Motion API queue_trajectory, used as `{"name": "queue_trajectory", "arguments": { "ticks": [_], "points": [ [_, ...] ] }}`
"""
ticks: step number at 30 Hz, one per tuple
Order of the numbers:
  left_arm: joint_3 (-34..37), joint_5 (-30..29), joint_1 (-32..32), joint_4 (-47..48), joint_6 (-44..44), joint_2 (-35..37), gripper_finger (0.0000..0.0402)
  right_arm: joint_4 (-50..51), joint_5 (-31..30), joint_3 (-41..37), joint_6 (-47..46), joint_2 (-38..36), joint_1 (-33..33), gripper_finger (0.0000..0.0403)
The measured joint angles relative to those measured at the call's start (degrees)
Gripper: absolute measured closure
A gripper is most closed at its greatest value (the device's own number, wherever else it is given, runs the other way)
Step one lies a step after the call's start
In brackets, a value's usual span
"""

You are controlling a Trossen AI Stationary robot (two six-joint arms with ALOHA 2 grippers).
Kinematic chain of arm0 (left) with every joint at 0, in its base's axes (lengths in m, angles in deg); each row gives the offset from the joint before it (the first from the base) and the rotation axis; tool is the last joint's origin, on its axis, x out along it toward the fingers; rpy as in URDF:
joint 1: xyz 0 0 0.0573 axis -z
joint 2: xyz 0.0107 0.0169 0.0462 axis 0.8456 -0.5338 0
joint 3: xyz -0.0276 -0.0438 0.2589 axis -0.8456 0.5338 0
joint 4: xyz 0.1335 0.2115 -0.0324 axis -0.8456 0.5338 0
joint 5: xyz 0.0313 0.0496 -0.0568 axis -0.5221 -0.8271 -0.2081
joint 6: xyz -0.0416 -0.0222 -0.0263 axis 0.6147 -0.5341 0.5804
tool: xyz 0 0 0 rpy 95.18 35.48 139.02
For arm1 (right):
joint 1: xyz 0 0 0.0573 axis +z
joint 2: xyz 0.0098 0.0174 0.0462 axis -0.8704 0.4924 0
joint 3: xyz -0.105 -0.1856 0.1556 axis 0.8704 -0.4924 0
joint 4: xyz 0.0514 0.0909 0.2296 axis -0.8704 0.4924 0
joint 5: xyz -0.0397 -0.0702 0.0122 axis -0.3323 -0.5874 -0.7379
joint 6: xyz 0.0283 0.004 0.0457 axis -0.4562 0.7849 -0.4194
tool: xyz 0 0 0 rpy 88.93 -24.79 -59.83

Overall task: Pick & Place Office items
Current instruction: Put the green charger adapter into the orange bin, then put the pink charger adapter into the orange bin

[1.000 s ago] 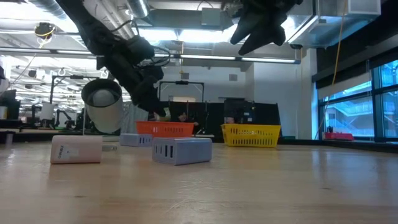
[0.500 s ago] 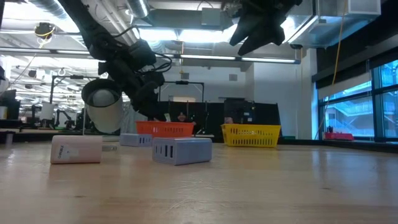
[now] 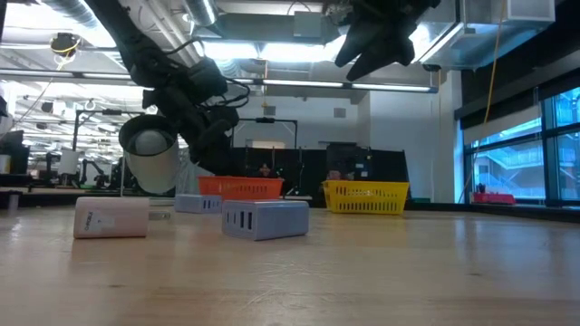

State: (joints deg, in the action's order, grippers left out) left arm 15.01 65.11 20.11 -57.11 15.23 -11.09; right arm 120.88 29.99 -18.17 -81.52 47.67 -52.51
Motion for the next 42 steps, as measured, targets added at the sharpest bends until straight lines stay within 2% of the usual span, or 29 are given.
{"name": "queue_trajectory", "arguments": {
  "ticks": [7,15,21,30,37,42],
  "points": [
    [-3.28,0.07,1.08,3.58,1.62,1.67,0.0161,0.88,-3.9,0.0,2.95,-0.01,-1.28,0.0158],
    [-13.47,0.07,4.99,16.94,3.2,9.29,0.0162,6.37,-6.66,0.0,3.21,-0.01,-5.61,0.0158],
    [-13.78,0.06,14.08,26.15,8.21,13.44,0.0161,9.13,-10.86,0.0,4.53,-0.01,-8.81,0.0158],
    [-11.22,-2.82,29.48,28.14,15.19,13.42,0.0164,9.08,-10.9,0.0,7.14,-0.01,-10.96,0.0158],
    [-11.2,-3.14,35.73,35.85,20.92,13.42,0.0166,9.1,-10.52,0.0,7.73,-0.04,-10.96,0.0158],
    [-11.2,-3.1,39.97,37.94,26.2,13.42,0.0168,9.18,-10.37,0.0,7.9,-0.04,-10.96,0.0158]
  ]
}}
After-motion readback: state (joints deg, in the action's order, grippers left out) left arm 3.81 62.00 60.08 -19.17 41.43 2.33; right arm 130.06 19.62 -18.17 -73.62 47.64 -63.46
